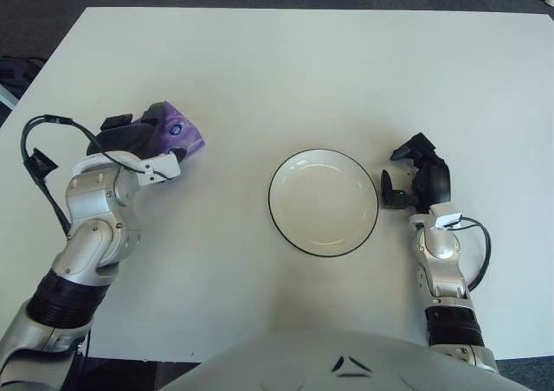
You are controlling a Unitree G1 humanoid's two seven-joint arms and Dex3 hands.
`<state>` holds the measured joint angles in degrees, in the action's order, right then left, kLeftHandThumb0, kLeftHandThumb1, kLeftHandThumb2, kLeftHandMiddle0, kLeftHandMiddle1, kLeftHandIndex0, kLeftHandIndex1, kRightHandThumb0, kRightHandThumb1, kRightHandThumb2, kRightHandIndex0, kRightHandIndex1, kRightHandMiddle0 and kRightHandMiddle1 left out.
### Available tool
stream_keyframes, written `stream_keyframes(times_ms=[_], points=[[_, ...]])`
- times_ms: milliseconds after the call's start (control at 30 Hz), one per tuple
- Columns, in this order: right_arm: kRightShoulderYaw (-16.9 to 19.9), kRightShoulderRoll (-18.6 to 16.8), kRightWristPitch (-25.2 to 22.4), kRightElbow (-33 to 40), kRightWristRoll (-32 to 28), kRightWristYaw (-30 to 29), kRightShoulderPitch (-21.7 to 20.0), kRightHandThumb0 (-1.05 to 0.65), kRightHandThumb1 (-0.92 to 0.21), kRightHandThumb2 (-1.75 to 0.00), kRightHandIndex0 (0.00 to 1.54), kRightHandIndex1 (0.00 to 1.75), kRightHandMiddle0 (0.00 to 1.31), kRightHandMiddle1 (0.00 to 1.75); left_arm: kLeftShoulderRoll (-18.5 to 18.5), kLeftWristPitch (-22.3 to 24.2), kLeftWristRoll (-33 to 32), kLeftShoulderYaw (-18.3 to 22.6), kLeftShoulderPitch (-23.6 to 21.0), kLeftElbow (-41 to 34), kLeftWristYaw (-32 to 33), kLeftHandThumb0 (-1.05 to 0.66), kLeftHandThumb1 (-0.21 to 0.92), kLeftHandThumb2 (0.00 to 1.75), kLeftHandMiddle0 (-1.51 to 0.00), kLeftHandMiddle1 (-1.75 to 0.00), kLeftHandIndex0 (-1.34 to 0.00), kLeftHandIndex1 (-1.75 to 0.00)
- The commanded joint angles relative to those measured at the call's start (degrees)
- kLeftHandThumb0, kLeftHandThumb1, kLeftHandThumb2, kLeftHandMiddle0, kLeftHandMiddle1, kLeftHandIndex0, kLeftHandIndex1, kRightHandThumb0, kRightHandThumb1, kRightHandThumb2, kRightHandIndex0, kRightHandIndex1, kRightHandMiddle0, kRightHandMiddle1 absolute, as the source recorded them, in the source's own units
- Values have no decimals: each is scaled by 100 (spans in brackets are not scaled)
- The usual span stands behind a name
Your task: Put the tissue paper into the plate.
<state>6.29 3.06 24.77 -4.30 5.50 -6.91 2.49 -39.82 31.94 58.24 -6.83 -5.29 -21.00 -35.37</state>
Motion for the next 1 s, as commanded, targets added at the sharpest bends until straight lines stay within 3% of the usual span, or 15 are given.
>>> stream_keyframes(times_ms=[0,333,667,967], points=[[53,21,-88,-136,-76,34,276,-1,4,-172,91,169,64,175,-13,-203,-90,-27,220,240,140,-105,92,94,0,-23,0,-3],[83,59,15,-176,-101,91,294,-1,3,-171,90,171,62,175,234,-453,-177,-123,392,378,492,-105,92,89,0,-27,0,0],[83,83,11,-129,-25,82,348,-1,2,-171,88,173,63,175,542,-388,-364,-151,356,161,449,-105,92,77,0,-47,0,0],[107,88,-174,23,61,37,444,-1,3,-170,90,169,63,175,1033,-592,-411,-495,72,1271,1229,-105,92,69,0,-53,0,0]])
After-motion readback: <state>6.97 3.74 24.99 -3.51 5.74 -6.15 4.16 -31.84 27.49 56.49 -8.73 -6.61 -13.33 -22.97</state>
